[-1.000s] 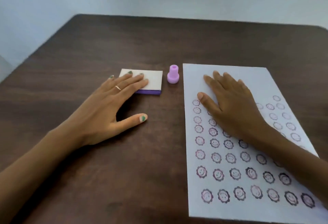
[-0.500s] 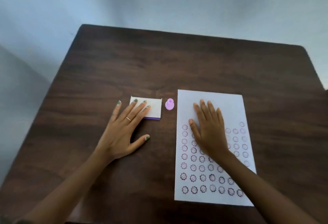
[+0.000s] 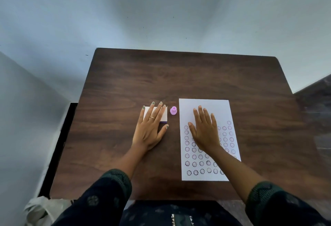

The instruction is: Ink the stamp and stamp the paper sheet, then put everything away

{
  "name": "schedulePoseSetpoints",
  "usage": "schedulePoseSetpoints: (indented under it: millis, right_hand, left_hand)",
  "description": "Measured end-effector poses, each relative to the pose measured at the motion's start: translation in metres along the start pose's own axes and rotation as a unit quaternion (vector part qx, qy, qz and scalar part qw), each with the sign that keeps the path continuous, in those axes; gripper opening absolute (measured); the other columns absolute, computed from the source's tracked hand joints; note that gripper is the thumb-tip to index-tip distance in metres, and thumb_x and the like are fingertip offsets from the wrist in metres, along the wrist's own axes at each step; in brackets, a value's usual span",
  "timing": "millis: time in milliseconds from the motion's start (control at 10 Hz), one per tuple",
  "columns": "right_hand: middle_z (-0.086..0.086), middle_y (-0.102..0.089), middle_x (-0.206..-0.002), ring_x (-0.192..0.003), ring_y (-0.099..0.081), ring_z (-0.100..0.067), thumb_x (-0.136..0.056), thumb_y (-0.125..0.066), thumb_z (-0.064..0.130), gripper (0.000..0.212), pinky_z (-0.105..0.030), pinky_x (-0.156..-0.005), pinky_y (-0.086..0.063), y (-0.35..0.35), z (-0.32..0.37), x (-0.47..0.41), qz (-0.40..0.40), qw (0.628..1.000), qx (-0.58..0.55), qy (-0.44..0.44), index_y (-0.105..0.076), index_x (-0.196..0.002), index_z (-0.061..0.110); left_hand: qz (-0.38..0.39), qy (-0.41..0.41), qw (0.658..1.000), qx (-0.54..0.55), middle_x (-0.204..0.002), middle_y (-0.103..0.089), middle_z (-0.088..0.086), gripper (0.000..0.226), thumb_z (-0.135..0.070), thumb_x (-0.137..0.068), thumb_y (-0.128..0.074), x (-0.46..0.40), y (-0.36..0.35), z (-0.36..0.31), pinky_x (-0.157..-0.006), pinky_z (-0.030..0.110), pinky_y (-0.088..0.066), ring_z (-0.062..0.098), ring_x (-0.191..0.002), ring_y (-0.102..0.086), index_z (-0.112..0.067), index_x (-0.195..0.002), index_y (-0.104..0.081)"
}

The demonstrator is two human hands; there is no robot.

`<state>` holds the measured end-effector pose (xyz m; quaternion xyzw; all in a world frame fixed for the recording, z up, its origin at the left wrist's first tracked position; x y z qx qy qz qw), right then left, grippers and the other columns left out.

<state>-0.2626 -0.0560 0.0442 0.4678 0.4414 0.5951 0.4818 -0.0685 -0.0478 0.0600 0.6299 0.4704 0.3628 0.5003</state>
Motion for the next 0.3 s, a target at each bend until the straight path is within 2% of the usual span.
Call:
schedulePoseSetpoints:
  millis: [300]
  right_hand:
    - [-0.009,-0.022,-0.154,-0.142,-0.019,-0.029,-0.093,-0.034,0.042,0.056,-0.047,-0.116,-0.011,0.049,0.009,-0.027,-0.056,0.998,-0.012,0.036,-0.028,-0.141,0.015]
  left_hand:
    - [-0.012,-0.003,0.998,-0.061,-0.159,-0.016,0.002,0.065,-0.049,-0.095,-0.026,-0.041,0.032,-0.013,-0.120,0.044,0.001,0.023,-0.147,-0.008,-0.016,-0.150,-0.015]
Point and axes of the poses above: each hand's wrist, its own x-axis away from the middle knuckle, its own y-axis out of the back of the hand, z = x × y, the point moved 7 cm from there along -x, towards the middle knuckle
